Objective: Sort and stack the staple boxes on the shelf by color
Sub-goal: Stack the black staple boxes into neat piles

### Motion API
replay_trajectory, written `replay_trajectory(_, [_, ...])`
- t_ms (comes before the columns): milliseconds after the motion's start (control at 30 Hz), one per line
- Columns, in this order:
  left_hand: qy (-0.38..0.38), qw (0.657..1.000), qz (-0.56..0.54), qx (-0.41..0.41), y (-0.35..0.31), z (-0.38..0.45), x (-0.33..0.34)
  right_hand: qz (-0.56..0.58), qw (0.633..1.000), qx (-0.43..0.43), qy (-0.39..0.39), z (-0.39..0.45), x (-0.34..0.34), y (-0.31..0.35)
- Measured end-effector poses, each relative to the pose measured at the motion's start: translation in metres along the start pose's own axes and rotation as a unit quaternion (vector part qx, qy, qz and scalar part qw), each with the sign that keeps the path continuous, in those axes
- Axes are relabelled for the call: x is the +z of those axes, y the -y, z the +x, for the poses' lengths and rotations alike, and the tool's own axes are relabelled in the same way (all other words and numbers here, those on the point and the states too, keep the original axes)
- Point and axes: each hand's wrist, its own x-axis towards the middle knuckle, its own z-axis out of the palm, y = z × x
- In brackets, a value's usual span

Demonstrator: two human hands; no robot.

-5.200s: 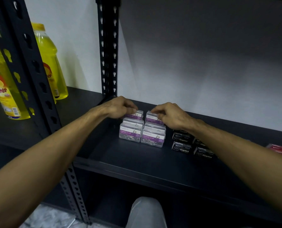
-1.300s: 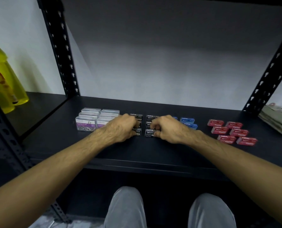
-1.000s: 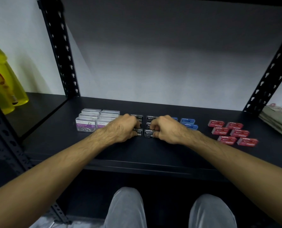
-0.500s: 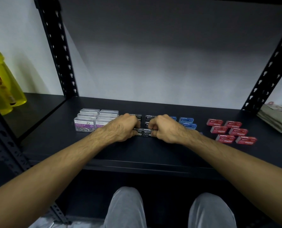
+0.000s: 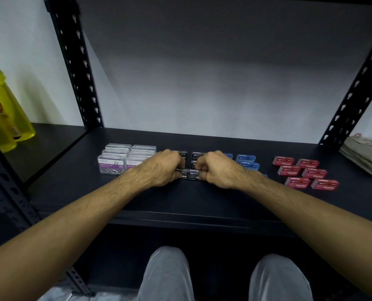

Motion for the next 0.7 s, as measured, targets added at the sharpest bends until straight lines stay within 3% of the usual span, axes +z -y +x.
replay_trajectory(567, [0.011,1.000,0.020,-0.003,0.000,-0.002,-0.003,0.003,1.000,0.004,-0.002,0.001,-0.001,-0.001])
replay_trajectory(700, [-0.030,0.999,0.024,-0.004,-0.001,-0.004,-0.019,0.003,1.000,0.008,-0.015,0.001,-0.011,-0.002])
